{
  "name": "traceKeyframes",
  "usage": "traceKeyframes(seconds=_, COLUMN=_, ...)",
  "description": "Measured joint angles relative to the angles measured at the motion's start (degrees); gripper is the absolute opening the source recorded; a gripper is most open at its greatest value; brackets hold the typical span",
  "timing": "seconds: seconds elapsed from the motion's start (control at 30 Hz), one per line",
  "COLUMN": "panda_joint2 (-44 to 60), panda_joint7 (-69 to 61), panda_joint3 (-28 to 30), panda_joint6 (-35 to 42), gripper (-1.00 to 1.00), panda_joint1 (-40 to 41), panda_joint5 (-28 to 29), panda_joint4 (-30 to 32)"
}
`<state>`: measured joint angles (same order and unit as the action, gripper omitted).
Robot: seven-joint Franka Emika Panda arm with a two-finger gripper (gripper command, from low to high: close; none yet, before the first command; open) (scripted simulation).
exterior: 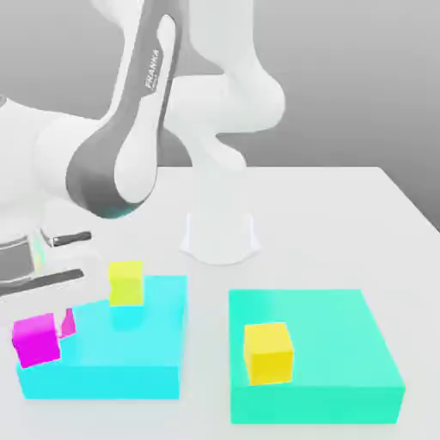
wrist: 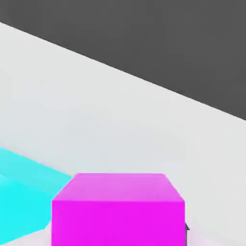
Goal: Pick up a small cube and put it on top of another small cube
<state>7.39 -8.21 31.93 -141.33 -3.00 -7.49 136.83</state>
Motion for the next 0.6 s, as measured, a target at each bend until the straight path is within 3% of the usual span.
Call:
traceKeyframes(seconds=0.3, panda_joint2=-15.8, panda_joint7=13.9, panda_joint3=0.8, panda_joint6=2.3, gripper=-1.00, panda_joint1=5.9, panda_joint5=13.9, panda_joint4=9.8)
traceKeyframes(seconds=0.47, panda_joint2=-9.4, panda_joint7=10.4, panda_joint3=1.2, panda_joint6=-5.6, gripper=-1.00, panda_joint1=5.3, panda_joint5=8.7, panda_joint4=12.0)
traceKeyframes(seconds=0.5, panda_joint2=-7.7, panda_joint7=9.3, panda_joint3=1.3, panda_joint6=-7.5, gripper=1.00, panda_joint1=5.0, panda_joint5=7.3, panda_joint4=12.4)
traceKeyframes(seconds=0.6, panda_joint2=-7.7, panda_joint7=9.3, panda_joint3=1.3, panda_joint6=-7.5, gripper=1.00, panda_joint1=4.3, panda_joint5=7.3, panda_joint4=12.4)
